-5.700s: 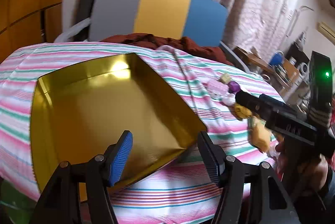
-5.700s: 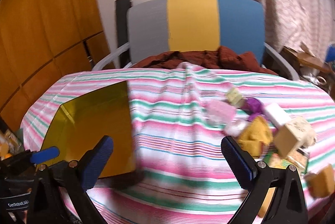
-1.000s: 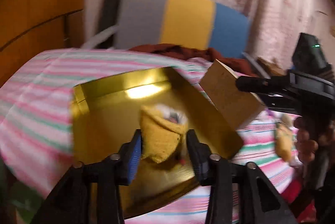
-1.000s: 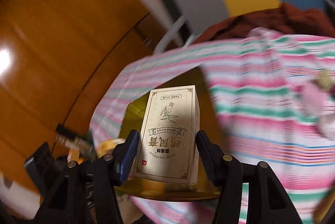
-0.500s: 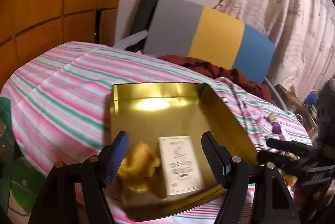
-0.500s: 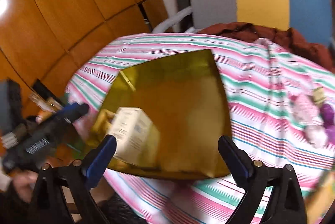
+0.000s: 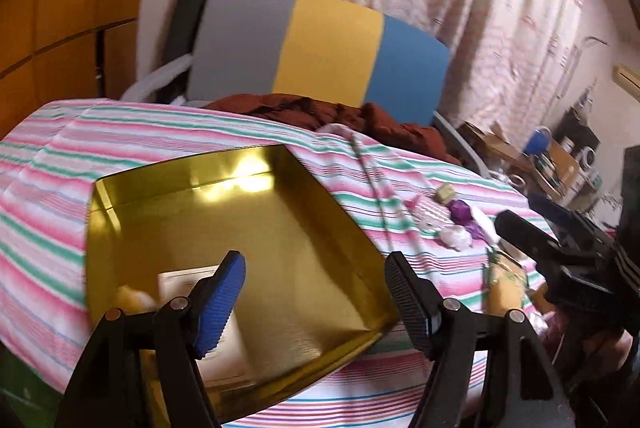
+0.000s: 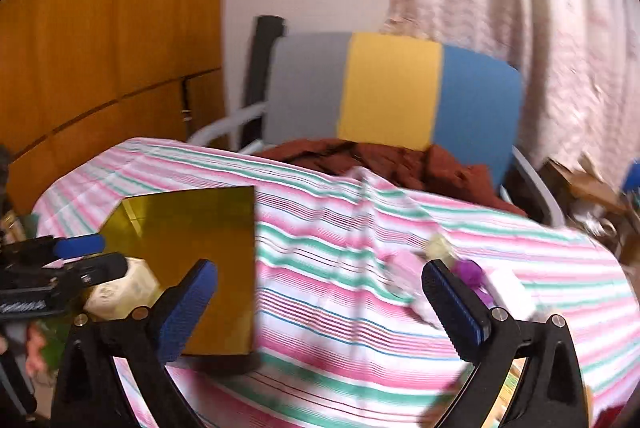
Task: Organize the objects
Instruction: 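Move both open tools back toward the remaining items on the cloth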
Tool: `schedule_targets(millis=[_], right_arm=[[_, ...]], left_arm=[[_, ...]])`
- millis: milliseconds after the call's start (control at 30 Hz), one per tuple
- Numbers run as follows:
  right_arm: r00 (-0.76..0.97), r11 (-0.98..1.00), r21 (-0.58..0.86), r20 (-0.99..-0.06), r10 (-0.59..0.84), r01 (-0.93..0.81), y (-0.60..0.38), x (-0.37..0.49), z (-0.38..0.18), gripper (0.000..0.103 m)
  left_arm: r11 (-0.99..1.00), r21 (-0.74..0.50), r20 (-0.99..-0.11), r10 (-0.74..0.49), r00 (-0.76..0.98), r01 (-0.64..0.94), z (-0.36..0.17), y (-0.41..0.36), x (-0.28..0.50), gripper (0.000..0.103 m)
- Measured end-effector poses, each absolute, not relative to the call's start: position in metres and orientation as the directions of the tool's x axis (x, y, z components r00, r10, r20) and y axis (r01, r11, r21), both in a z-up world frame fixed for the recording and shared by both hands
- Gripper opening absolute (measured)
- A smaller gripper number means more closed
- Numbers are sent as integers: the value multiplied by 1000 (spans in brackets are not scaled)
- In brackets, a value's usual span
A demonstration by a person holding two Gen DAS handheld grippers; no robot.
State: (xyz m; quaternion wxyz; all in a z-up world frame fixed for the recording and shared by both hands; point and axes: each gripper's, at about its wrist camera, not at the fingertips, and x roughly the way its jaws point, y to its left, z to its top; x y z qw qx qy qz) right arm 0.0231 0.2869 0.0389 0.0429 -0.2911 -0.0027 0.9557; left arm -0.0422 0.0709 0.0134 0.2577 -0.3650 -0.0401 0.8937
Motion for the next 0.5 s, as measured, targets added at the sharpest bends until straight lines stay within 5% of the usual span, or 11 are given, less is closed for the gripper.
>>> schedule_targets(millis=[500], right_arm=[[-738,-982,120,-674,25,-143,375,4,21,103]], left_arm=[[-789,-187,-666,540,-516,-585,12,131,-28,72]])
